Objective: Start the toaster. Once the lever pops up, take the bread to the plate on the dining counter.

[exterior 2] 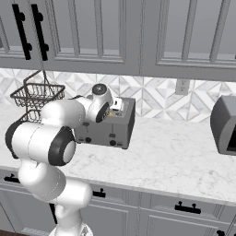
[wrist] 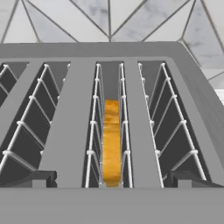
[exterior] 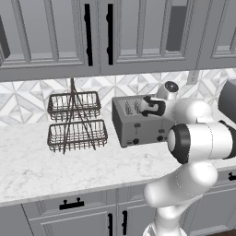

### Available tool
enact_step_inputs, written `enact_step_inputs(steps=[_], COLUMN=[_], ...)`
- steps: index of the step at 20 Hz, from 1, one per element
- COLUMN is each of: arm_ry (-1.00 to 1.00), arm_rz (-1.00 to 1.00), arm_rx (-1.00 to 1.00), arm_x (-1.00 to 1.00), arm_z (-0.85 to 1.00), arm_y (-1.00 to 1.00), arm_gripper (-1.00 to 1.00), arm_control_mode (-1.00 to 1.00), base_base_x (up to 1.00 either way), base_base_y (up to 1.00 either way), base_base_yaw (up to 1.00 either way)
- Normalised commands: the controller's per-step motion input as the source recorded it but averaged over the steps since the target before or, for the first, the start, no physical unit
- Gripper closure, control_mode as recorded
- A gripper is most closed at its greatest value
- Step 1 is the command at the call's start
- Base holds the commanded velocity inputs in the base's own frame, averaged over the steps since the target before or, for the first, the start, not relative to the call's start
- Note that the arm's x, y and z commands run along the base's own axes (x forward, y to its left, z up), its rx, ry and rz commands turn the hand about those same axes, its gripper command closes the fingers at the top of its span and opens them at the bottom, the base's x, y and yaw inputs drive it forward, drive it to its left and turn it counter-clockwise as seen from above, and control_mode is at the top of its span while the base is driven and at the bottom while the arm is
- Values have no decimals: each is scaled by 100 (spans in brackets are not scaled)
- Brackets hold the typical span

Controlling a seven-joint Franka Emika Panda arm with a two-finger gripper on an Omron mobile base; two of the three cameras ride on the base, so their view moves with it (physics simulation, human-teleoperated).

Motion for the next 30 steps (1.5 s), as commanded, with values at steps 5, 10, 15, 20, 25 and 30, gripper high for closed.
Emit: enact_step_inputs(steps=[5,10,15,20,25,30], arm_ry=[-8,-3,0,0,0,0], arm_rz=[0,0,0,0,0,0], arm_rx=[0,0,0,0,0,0], arm_x=[0,0,-1,-5,-4,0], arm_z=[0,0,0,0,0,0], arm_y=[0,0,0,0,0,0], arm_gripper=[-100,-100,-100,-100,-100,-100], arm_control_mode=[-100,-100,-100,-100,-100,-100], base_base_x=[0,0,0,0,0,0], base_base_y=[0,0,0,0,0,0], base_base_yaw=[0,0,0,0,0,0])
